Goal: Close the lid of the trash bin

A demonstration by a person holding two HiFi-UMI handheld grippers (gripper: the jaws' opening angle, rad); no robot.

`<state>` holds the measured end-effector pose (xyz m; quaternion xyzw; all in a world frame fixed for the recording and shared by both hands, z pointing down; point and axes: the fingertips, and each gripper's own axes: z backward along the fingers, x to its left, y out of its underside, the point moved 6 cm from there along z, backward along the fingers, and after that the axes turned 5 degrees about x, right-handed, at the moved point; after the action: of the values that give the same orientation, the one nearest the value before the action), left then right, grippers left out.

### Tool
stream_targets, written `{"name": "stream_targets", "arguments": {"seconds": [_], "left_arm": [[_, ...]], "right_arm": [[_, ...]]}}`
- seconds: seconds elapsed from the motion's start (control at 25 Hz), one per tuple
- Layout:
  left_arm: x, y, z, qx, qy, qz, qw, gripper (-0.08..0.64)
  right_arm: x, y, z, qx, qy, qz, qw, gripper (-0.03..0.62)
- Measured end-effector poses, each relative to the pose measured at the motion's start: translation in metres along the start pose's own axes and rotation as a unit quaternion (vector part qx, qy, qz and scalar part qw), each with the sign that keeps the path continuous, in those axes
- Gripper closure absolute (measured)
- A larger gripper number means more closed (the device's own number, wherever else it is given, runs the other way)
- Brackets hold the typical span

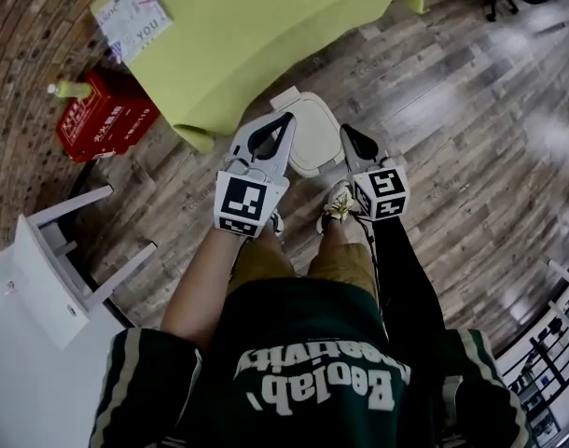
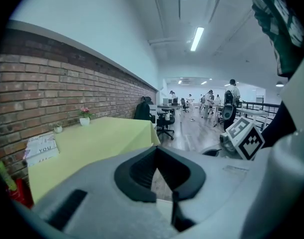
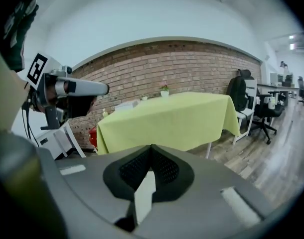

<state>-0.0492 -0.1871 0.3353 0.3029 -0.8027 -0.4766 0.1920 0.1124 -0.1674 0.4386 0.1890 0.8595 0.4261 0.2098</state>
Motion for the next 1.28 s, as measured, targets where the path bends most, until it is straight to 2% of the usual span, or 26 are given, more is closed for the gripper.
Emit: {"name": "stream_targets", "arguments": {"seconds": [0.12, 0.28, 0.6, 0.84, 1.04, 1.28], "left_arm": [[-0.004, -0.024, 0.015, -0.018, -0.017, -0.002, 0.9997, 0.555], [-0.010, -0.046, 0.031, -0.033, -0.042, -0.027, 0.9982, 0.555], [-0.023, -0.089, 0.070, -0.073, -0.074, -0.044, 0.9936, 0.555], [-0.026, -0.121, 0.089, -0.110, -0.112, -0.049, 0.9864, 0.555], [-0.032, -0.143, 0.104, -0.136, -0.141, -0.056, 0.9790, 0.555], [-0.042, -0.157, 0.121, -0.152, -0.163, -0.066, 0.9726, 0.555]], "right_arm": [[0.009, -0.030, 0.021, -0.031, -0.007, 0.011, 0.999, 0.583], [0.019, -0.063, 0.046, -0.070, -0.020, 0.018, 0.997, 0.583], [0.021, -0.128, 0.103, -0.132, -0.004, 0.093, 0.987, 0.581], [0.007, -0.173, 0.135, -0.181, 0.016, 0.116, 0.976, 0.581], [0.012, -0.197, 0.150, -0.208, 0.019, 0.143, 0.967, 0.581], [0.015, -0.203, 0.165, -0.224, -0.001, 0.163, 0.961, 0.581]]}}
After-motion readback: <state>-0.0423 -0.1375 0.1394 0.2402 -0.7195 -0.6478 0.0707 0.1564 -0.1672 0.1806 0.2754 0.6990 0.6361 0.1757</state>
